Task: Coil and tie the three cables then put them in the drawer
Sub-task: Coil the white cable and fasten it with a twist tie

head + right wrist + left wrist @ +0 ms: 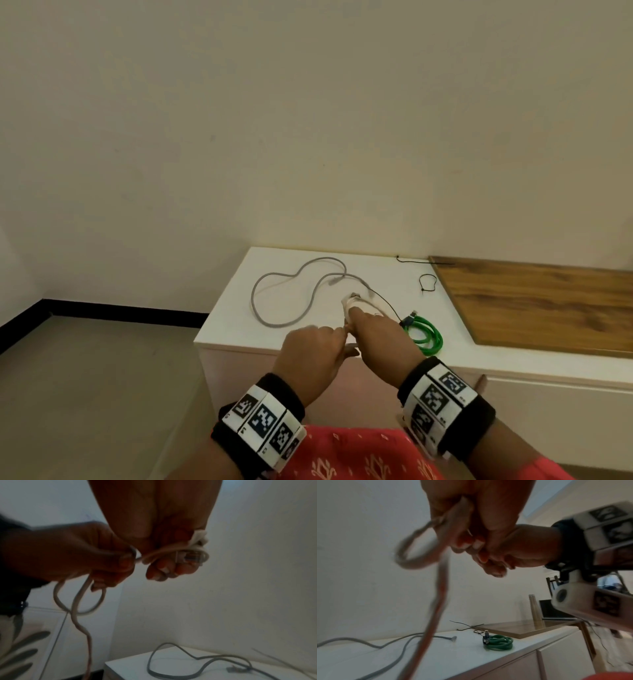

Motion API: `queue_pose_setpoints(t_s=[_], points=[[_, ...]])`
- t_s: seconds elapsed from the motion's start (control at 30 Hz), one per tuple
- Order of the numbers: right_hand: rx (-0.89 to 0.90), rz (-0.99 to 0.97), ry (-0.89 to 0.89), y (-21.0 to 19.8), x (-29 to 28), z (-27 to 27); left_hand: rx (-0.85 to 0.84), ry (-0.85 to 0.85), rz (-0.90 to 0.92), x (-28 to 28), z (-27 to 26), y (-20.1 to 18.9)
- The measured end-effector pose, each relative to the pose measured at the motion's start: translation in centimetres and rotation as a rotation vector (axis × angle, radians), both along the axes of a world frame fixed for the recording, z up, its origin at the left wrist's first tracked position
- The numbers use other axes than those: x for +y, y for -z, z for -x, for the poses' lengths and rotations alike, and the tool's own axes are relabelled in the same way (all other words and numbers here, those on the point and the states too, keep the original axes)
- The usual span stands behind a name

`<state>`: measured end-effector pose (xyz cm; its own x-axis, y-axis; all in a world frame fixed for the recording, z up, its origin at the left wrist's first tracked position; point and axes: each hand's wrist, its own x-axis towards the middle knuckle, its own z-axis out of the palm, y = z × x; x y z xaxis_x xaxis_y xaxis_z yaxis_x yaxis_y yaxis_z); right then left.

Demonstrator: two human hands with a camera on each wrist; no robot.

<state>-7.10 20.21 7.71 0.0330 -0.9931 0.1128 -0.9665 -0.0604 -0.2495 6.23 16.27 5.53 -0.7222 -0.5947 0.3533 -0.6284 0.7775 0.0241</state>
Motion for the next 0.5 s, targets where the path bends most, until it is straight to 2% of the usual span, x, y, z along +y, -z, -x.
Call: queue_pose_setpoints(t_s=[0.07, 0.17, 0.23, 0.33, 0.5], points=[[-0.072, -0.095, -0.098, -0.3, 0.2, 0.1, 0.053, -0.020, -0.054, -0.8, -0.6, 0.3], [-0.055, -0.260, -0.225, -0.7, 0.3, 0.7, 0.198, 0.092, -0.179, -2.1, -1.6, 0.6], [-0.075, -0.341, -0.209, -1.0, 0.3, 1.7, 0.272, 0.194, -0.306, -2.3, -1.9, 0.8], [-0.225, -0.400, -0.153, -1.4, 0.6, 3.0, 0.483, 0.262, -0.607, -2.9, -2.0, 1.4], [-0.481, -0.436, -0.129, -1.5, 0.4, 4.1, 0.852, 0.205, -0.915, -3.4, -2.6, 1.5]])
